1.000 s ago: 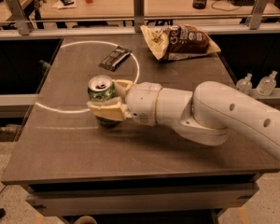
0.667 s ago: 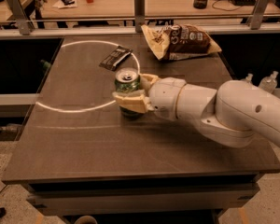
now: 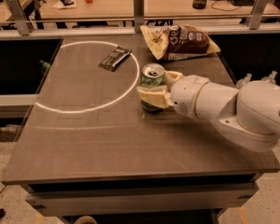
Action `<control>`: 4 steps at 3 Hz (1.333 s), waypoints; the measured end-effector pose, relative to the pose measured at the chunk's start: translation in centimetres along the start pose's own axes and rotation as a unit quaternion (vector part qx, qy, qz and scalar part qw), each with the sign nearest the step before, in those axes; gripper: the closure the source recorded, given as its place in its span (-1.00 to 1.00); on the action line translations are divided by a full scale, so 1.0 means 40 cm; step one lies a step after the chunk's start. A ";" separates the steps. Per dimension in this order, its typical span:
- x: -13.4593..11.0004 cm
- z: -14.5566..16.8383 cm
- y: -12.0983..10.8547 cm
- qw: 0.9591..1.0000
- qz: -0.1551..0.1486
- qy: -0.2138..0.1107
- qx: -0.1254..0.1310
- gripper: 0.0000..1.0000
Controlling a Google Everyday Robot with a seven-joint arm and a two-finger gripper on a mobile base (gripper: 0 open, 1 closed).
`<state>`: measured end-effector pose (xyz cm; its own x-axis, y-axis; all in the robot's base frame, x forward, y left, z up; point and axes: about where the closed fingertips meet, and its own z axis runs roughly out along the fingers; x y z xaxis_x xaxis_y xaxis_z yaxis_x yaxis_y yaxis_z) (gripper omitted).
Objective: Move green can near rxbar chocolate
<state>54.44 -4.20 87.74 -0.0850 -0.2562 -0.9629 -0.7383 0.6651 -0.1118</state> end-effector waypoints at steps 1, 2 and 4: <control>-0.001 0.000 0.000 1.000 0.000 0.000 0.000 1.00; -0.001 0.000 0.000 1.000 0.000 0.000 0.000 1.00; -0.002 0.000 -0.001 1.000 0.000 0.000 0.000 1.00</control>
Offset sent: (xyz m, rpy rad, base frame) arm 0.1185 -0.0519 0.0845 -0.0876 -0.3261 -0.2847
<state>54.46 -4.20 87.82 -0.0845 -0.2563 -0.9629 -0.7380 0.6653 -0.1123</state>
